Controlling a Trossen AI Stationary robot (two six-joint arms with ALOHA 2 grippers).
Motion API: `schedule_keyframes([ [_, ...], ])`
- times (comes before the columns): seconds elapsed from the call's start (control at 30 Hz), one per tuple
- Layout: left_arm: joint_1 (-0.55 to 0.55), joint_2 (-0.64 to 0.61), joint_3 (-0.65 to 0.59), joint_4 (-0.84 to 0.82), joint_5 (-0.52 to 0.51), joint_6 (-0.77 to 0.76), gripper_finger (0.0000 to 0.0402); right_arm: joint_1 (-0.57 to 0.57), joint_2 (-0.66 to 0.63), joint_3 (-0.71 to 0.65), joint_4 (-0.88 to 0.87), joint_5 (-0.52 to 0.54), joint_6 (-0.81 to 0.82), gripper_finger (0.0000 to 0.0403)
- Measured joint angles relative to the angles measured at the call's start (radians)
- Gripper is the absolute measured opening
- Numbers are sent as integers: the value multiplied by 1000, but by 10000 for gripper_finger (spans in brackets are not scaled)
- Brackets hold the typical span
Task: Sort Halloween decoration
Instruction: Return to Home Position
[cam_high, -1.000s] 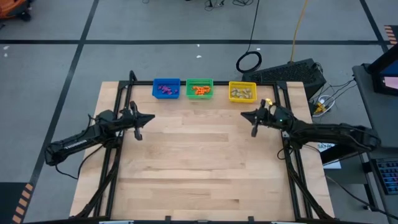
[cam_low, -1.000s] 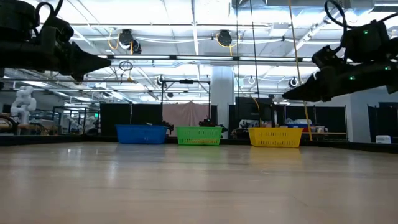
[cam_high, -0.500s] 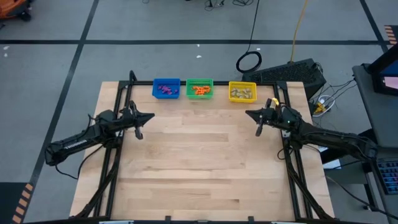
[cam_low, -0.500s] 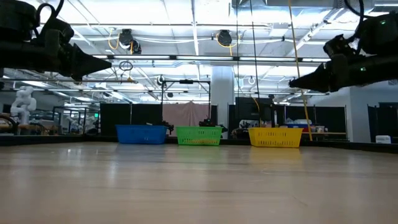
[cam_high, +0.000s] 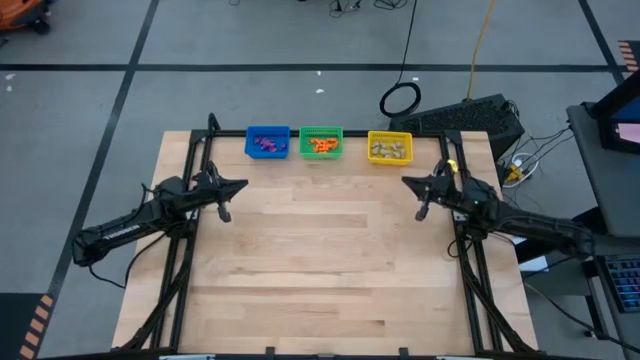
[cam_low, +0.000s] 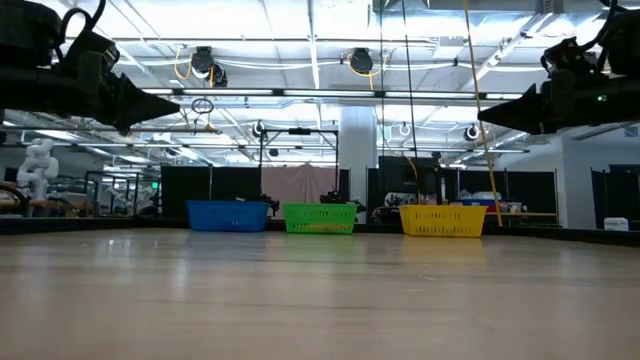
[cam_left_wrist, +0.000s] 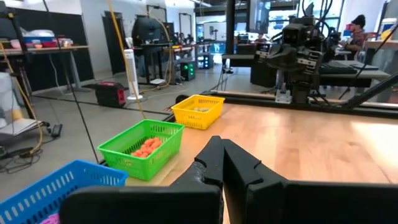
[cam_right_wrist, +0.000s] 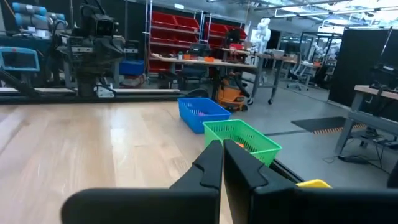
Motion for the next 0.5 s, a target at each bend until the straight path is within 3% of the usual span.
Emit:
schedule_keyframes([
  [0.2, 0, 2, 0, -5, -31, 2, 0, 0, -108, 0, -152, -3, 82, 0],
  [0.37, 55, 0, 0, 10, -168, 28, 0, 6, -154, 0, -160, -12, 96, 0],
  [0.5, 97, 9, 1, -6, -53, -79, 0, 4, -163, 0, -161, 1, 106, 0],
])
